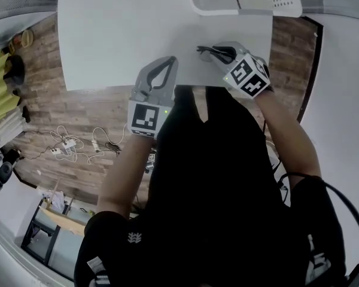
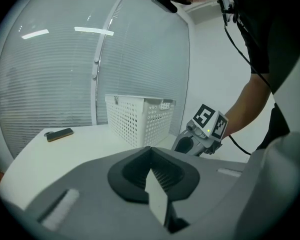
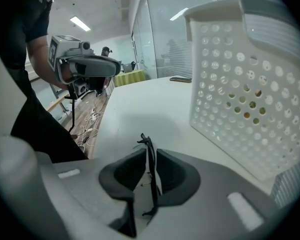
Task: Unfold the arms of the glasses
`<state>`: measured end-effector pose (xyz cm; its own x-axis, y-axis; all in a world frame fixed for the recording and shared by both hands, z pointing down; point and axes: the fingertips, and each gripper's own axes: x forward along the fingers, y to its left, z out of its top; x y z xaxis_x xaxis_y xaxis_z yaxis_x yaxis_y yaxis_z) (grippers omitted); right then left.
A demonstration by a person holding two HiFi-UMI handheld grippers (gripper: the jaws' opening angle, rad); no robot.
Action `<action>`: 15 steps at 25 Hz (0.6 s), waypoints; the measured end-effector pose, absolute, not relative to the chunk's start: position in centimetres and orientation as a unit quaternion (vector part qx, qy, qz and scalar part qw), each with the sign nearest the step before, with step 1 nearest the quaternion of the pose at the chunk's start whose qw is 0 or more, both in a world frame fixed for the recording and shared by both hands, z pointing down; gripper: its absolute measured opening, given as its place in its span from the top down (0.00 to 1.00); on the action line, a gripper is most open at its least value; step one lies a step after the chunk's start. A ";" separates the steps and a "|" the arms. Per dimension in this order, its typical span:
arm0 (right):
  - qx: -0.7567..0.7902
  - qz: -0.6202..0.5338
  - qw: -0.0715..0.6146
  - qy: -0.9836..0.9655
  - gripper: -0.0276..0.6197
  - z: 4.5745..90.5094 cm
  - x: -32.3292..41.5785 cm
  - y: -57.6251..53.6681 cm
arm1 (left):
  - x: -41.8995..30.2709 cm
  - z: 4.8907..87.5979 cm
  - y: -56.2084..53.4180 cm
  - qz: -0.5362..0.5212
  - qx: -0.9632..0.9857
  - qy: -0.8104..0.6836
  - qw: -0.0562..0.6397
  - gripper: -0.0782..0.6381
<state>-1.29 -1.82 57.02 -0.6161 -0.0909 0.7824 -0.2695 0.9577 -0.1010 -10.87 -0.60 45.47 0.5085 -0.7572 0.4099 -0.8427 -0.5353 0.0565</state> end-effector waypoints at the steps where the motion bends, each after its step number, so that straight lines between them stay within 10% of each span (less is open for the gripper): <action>1: 0.096 0.107 0.428 -0.892 0.87 57.3 -1.4 -1.7 | -11.0 45.6 -0.4 0.171 0.859 -0.466 0.129 0.88; 12: 0.075 0.088 0.373 -0.921 0.93 54.4 -2.0 -1.8 | -10.2 47.4 -0.8 0.176 0.867 -0.437 0.160 0.88; 15: 0.071 0.072 0.342 -0.934 0.93 53.3 -1.9 -1.4 | -8.3 48.4 -0.6 0.175 0.884 -0.396 0.177 0.73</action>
<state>-1.88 -1.41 53.33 -0.7560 -0.0828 0.6493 -0.1813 0.9796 -0.0862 -8.27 -0.59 48.36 0.6250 -0.6376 0.4504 -0.7621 -0.6235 0.1748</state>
